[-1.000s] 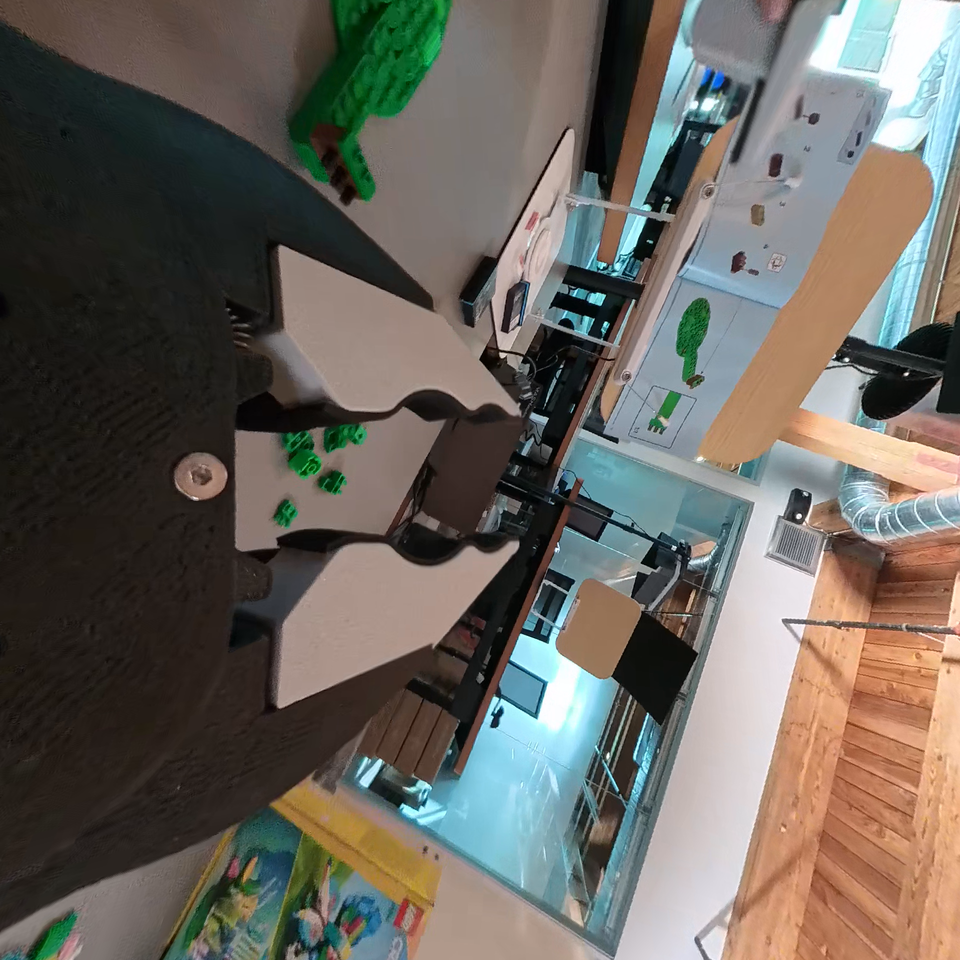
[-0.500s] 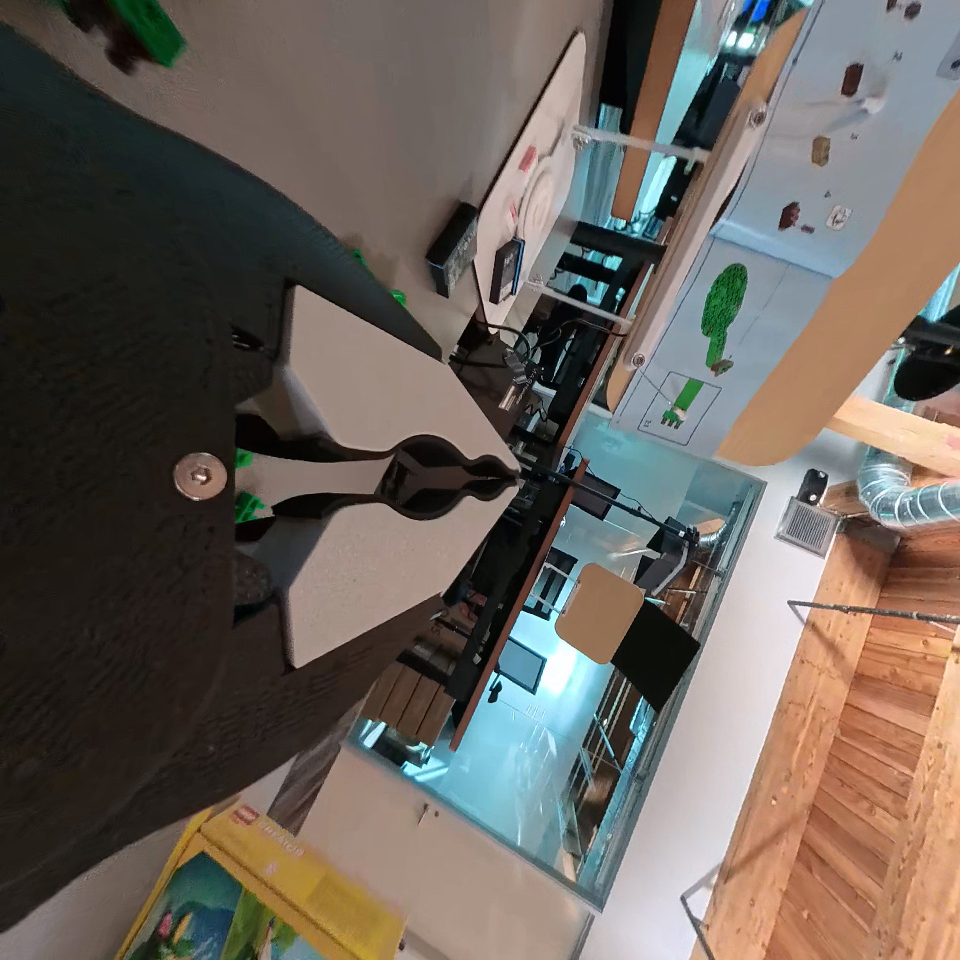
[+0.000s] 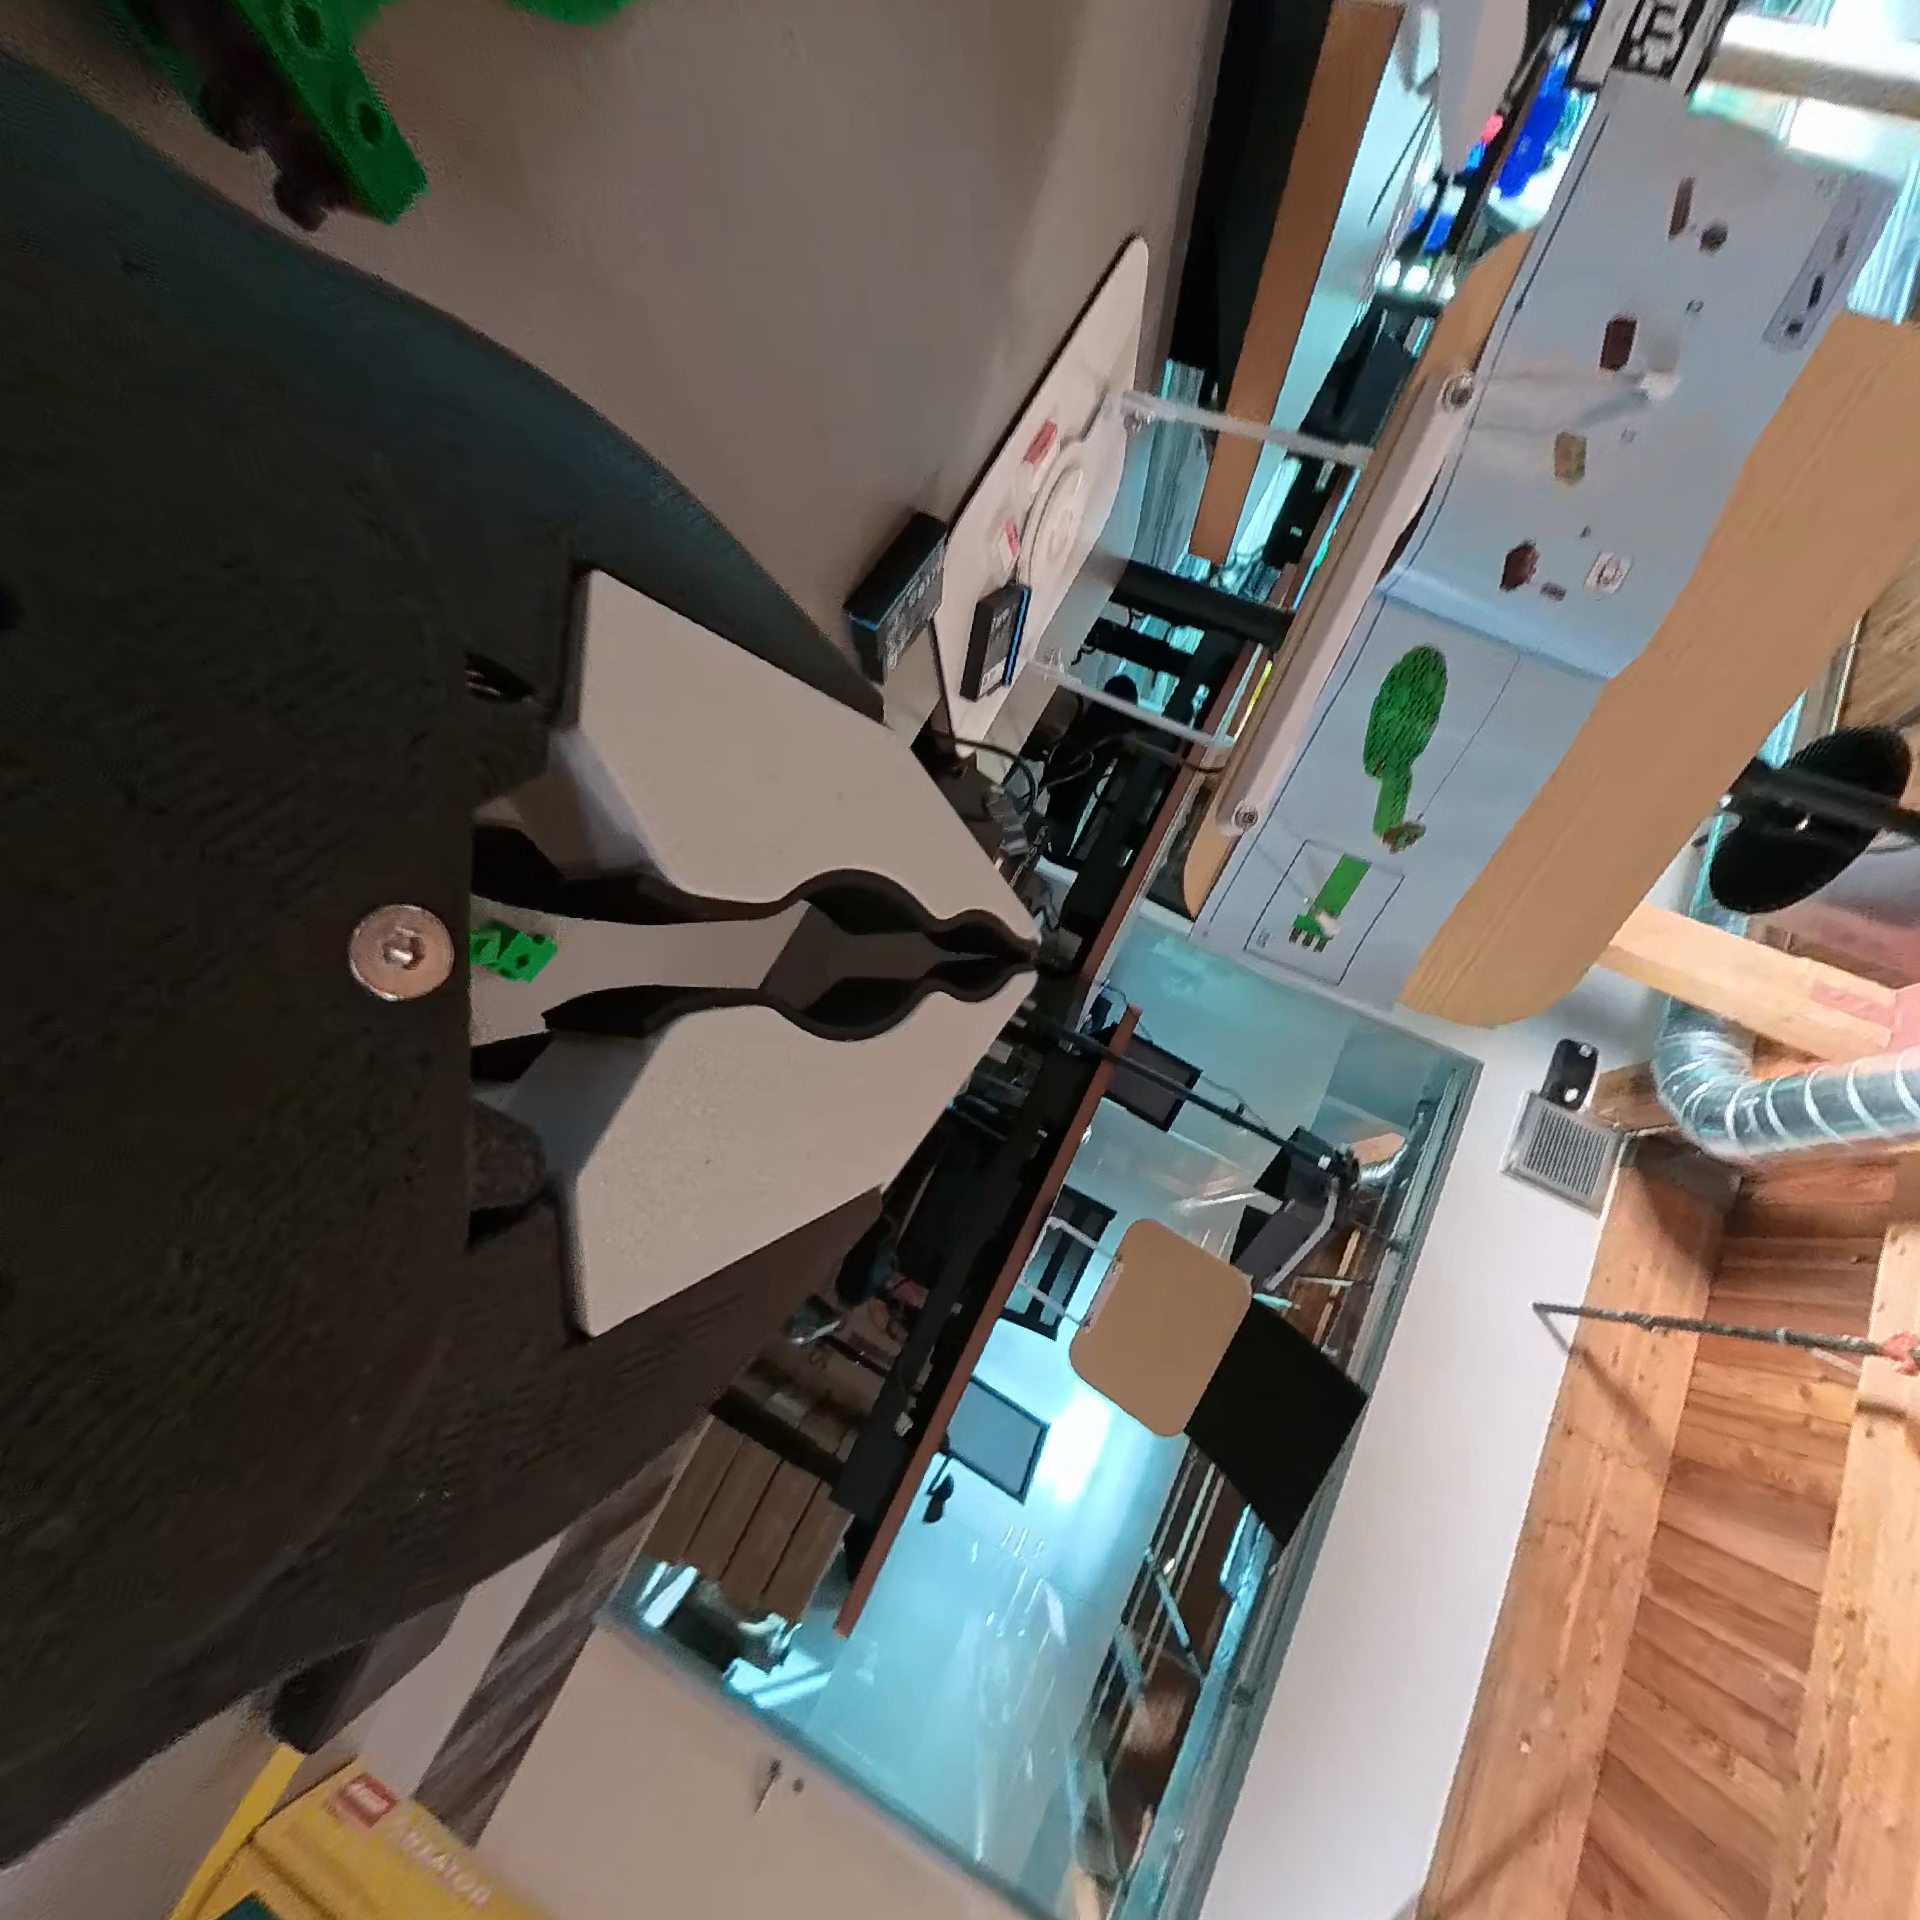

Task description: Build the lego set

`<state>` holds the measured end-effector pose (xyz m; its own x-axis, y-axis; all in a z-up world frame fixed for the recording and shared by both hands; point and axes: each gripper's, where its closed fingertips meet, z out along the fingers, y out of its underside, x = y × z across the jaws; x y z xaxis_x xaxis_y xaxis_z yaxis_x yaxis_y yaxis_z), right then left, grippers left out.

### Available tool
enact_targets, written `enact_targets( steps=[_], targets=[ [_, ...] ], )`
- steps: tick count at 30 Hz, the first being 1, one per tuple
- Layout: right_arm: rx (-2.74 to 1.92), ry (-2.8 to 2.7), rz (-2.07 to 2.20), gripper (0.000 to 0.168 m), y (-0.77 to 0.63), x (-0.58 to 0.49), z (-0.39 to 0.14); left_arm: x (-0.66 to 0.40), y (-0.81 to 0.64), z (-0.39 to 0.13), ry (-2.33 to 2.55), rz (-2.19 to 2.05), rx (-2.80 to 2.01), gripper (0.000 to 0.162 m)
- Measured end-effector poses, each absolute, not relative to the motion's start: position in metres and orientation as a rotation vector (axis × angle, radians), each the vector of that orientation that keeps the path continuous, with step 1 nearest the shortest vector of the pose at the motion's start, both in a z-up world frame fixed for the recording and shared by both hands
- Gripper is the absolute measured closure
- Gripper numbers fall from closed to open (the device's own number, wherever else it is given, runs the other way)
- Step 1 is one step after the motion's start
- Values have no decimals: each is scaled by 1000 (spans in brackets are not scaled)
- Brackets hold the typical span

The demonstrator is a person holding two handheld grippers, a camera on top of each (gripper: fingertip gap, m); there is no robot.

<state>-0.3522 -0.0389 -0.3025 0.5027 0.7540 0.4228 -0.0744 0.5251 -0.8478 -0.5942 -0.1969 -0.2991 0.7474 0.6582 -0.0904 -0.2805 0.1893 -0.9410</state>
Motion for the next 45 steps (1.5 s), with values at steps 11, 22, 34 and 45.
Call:
enact_targets(
  steps=[11, 22, 34, 45],
  targets=[
    [-976, -1123, 873, 168, -143, -484, -224, -593, -182, -304, -408, 578, -1209, 162],
    [-1012, -1432, 785, 133, -169, -698, -219, -622, -198, -312, -607, 588, -1205, 162],
    [76, -1759, 100, 167, -222, -693, -277, -605, -166, -313, -547, 515, -1238, 162],
    [-192, -1723, 525, 150, -203, -682, -243, -597, -157, -311, -506, 473, -1227, 162]
  ],
)
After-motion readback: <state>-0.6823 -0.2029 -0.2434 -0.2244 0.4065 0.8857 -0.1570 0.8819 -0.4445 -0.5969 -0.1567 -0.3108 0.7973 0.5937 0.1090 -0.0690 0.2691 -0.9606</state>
